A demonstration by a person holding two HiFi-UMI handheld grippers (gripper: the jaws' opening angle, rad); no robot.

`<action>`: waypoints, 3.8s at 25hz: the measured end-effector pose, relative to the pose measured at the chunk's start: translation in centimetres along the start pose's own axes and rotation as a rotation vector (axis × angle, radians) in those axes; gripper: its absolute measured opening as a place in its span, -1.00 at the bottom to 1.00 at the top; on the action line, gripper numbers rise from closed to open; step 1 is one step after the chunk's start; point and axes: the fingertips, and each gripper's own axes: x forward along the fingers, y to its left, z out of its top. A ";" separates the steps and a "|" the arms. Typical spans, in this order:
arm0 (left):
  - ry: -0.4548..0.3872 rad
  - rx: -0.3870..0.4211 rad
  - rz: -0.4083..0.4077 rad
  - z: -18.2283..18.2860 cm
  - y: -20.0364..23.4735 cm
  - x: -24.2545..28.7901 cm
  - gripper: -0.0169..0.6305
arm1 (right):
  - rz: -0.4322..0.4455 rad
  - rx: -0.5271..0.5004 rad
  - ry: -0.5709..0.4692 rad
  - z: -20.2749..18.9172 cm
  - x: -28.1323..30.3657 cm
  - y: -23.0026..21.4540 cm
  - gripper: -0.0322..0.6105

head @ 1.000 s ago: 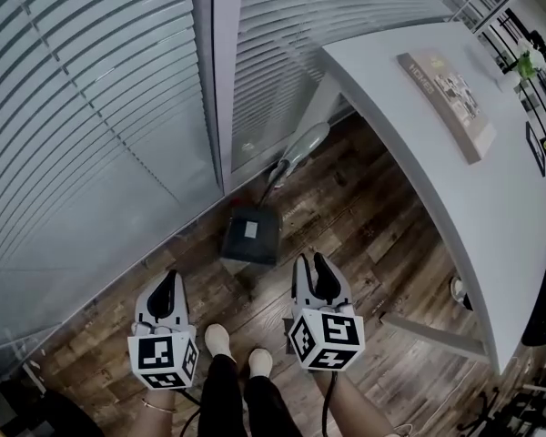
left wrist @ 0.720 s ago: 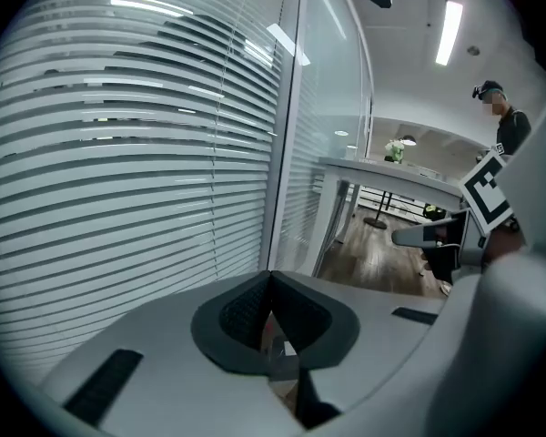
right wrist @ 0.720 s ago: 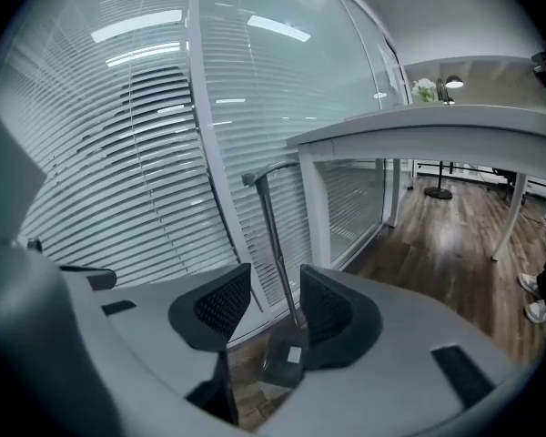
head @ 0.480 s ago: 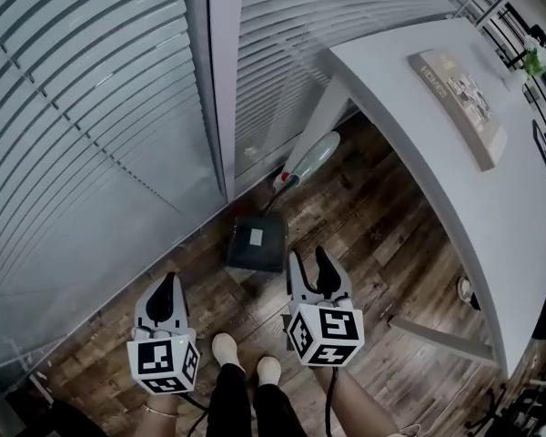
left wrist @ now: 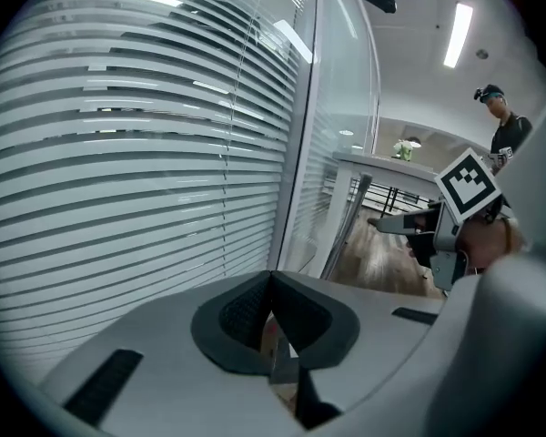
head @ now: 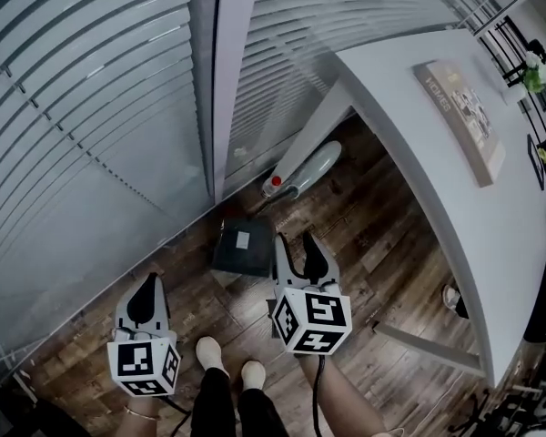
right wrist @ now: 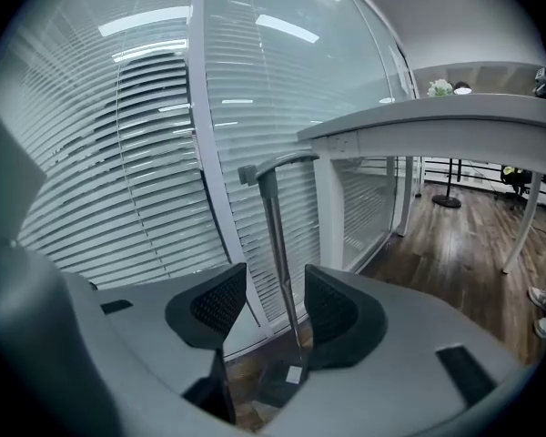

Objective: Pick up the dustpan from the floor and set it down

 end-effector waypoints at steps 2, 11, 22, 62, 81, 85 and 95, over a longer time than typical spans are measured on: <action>0.004 -0.004 -0.001 -0.2 0.1 0.2 -0.89 | 0.006 0.000 -0.006 0.5 0.6 0.0 -0.30; -0.003 -0.029 -0.011 0.3 0.3 1.6 -0.89 | 0.012 -0.020 -0.029 2.4 3.5 0.1 -0.30; 0.011 -0.046 -0.029 -0.3 0.4 1.9 -0.89 | -0.008 -0.026 -0.049 3.8 6.4 0.3 -0.30; -0.057 -0.036 0.025 2.5 -0.5 -4.3 -0.89 | -0.005 -0.116 -0.077 6.5 -0.8 1.5 -0.59; -0.266 0.027 0.088 17.1 -6.3 -17.6 -0.89 | 0.114 -0.199 -0.162 17.5 -17.7 3.3 -0.59; -0.306 0.045 0.070 20.4 -8.8 -20.2 -0.89 | 0.131 -0.196 -0.212 20.7 -21.9 3.1 -0.59; -0.394 0.059 0.044 24.4 -13.9 -24.7 -0.89 | 0.182 -0.180 -0.259 22.1 -29.6 2.6 -0.59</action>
